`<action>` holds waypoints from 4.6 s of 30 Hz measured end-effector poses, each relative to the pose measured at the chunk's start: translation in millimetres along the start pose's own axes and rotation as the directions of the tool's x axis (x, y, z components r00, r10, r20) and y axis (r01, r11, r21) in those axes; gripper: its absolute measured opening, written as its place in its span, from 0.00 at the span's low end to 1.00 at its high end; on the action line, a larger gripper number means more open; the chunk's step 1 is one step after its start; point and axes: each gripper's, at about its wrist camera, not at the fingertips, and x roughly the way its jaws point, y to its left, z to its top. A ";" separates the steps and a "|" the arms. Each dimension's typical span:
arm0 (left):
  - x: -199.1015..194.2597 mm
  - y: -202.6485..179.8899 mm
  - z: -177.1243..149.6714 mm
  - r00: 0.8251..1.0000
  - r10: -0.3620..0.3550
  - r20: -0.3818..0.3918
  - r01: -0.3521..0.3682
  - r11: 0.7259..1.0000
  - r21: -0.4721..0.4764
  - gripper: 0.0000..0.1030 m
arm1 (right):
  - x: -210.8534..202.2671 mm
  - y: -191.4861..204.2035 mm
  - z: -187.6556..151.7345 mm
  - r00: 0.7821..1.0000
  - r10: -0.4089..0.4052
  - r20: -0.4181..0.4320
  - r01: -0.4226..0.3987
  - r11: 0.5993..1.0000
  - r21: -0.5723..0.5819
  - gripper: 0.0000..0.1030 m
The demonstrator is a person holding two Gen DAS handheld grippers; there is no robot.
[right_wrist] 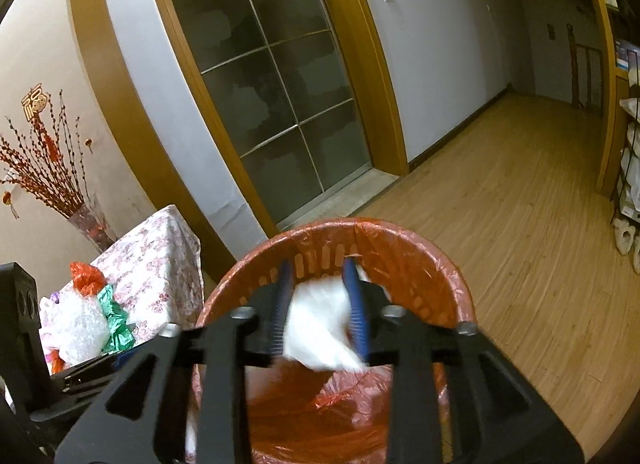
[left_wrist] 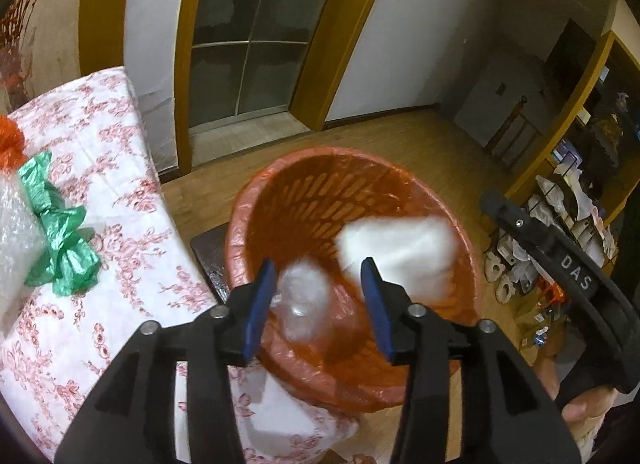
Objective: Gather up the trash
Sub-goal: 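Grasp the large bubble-wrap sheet with the right gripper while the left reaches the pink bag, then close the left gripper on the pink bag and lift it off the table, then carry the pink bag and bubble wrap over the basket and open both grippers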
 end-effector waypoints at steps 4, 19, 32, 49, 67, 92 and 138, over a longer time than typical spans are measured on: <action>-4.4 7.0 -1.6 1.000 0.010 0.002 -0.010 1.000 -0.017 0.48 | 1.2 0.4 -1.3 1.000 -0.012 -0.011 0.012 1.000 0.005 0.39; -88.0 79.9 -37.9 0.953 0.280 0.119 -0.276 0.960 -0.050 0.65 | -4.0 29.2 -13.6 0.999 -0.002 -0.040 -0.001 0.998 -0.070 0.44; -162.6 190.3 -77.0 0.856 0.501 0.123 -0.456 0.846 -0.276 0.65 | 17.3 146.1 -52.3 0.960 0.196 -0.198 -0.240 0.943 -0.231 0.44; -226.7 295.7 -99.1 0.773 0.624 0.115 -0.500 0.711 -0.494 0.66 | 69.2 305.8 -90.2 0.890 0.312 -0.331 -0.423 0.837 -0.346 0.55; -223.4 322.2 -100.8 0.785 0.607 0.122 -0.473 0.715 -0.514 0.66 | 49.2 304.6 -90.0 0.896 0.336 -0.292 -0.429 0.826 -0.366 0.09; -159.3 364.2 12.5 0.856 0.511 0.081 -0.453 0.816 -0.359 0.68 | 53.3 278.9 -79.9 0.906 0.303 -0.297 -0.396 0.855 -0.336 0.09; -250.2 269.1 7.8 0.835 0.507 0.211 -0.437 0.846 -0.305 0.18 | -23.8 236.3 -43.6 0.916 0.366 -0.162 -0.399 0.867 -0.298 0.09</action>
